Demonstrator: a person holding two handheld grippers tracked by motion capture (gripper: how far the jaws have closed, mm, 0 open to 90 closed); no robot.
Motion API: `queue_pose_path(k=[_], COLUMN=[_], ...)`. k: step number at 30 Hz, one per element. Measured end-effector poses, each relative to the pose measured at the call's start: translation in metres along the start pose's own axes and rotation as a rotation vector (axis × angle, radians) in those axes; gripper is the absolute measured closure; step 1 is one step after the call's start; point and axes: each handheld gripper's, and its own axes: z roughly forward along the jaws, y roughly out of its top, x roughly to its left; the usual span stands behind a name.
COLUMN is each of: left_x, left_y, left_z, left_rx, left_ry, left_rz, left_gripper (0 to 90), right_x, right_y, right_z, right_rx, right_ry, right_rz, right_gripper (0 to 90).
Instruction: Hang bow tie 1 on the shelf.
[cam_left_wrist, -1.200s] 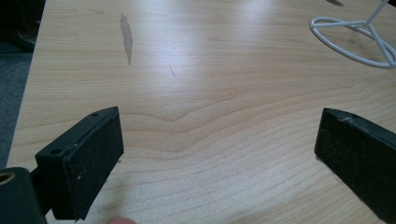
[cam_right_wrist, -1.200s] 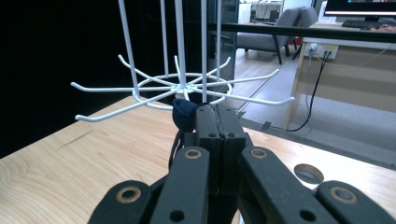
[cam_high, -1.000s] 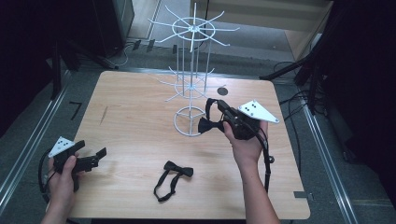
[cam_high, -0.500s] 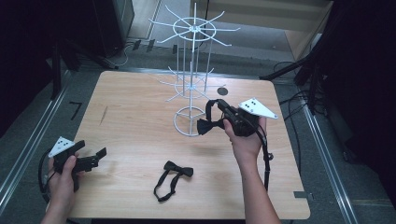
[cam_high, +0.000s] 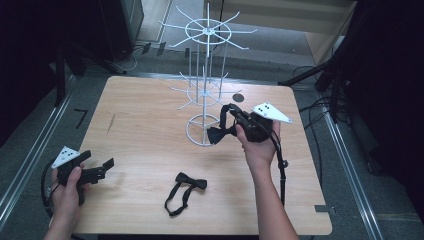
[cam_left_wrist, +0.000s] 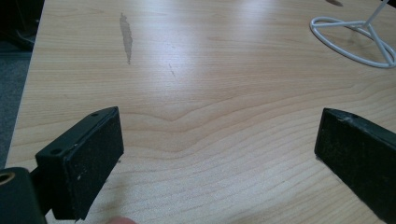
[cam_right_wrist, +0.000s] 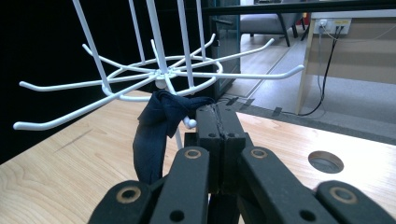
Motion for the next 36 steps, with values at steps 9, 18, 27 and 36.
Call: queue_pose_path(k=[9, 18, 27, 36], left_x=[0.000, 0.000, 0.000, 0.001], left_y=[0.000, 0.000, 0.000, 0.000], left_z=[0.000, 0.001, 0.000, 0.000], left_rx=[0.006, 0.003, 0.001, 0.002], left_ry=[-0.002, -0.011, -0.013, -0.013], left_rz=[0.004, 0.010, 0.010, 0.002], left_gripper=[1.6, 1.7, 1.7, 1.7], right_x=[-0.005, -0.007, -0.010, -0.012], right_y=[-0.006, -0.007, -0.008, -0.020], right_z=[0.014, 0.022, 0.027, 0.020], right_rx=[-0.041, -0.046, -0.039, -0.021], right_ry=[0.032, 0.044, 0.050, 0.013], right_rz=[0.043, 0.060, 0.070, 0.083], right_gripper=[90.0, 90.0, 90.0, 70.8])
